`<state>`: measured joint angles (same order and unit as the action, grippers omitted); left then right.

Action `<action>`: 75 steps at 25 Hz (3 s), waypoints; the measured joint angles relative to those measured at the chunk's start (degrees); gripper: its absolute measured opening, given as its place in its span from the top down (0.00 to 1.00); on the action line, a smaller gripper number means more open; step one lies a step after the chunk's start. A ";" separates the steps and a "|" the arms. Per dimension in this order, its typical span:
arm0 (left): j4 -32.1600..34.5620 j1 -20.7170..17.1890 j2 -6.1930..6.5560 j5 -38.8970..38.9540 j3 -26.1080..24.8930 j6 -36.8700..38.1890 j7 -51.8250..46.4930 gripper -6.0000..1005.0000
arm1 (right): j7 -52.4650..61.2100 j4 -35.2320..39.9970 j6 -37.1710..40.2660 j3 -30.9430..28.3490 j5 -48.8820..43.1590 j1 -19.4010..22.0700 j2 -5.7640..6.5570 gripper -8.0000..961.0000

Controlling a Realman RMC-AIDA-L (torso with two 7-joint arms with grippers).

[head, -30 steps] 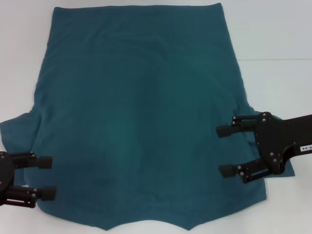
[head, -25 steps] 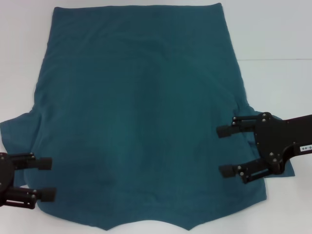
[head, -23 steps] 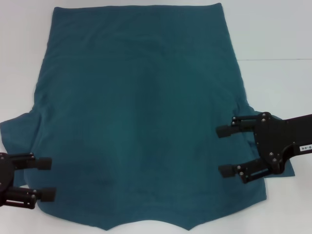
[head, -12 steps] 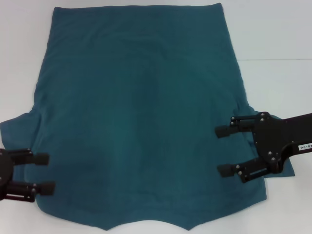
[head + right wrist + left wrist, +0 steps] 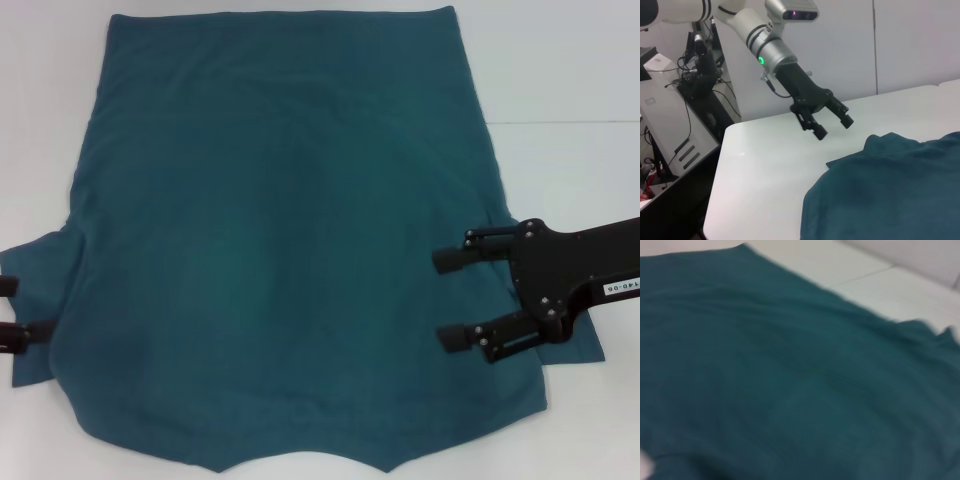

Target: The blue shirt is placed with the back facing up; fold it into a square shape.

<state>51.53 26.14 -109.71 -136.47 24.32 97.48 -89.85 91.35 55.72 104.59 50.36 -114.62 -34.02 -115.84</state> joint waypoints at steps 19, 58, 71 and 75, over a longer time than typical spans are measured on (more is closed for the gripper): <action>0.01 3.59 -5.05 -14.33 6.68 -25.92 -0.68 0.06 | 1.86 0.19 -0.01 0.00 -2.07 -1.53 -0.73 0.02; 1.64 4.81 -7.62 -18.87 13.96 -31.32 -0.15 0.48 | 2.41 0.76 -0.49 -0.42 -1.97 -2.39 -1.04 0.02; 3.69 5.79 -7.86 -21.03 14.81 -30.57 -1.92 0.90 | 2.43 0.80 -0.56 -0.57 -1.74 -2.64 -1.23 0.02; 7.28 6.40 -8.36 -23.77 14.94 -28.26 -3.28 0.96 | 2.05 0.80 -0.69 -0.66 -1.74 -2.59 -1.31 0.02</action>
<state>58.81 32.54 -118.06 -160.24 39.26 69.21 -93.13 93.40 56.52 103.90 49.70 -116.36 -36.61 -117.15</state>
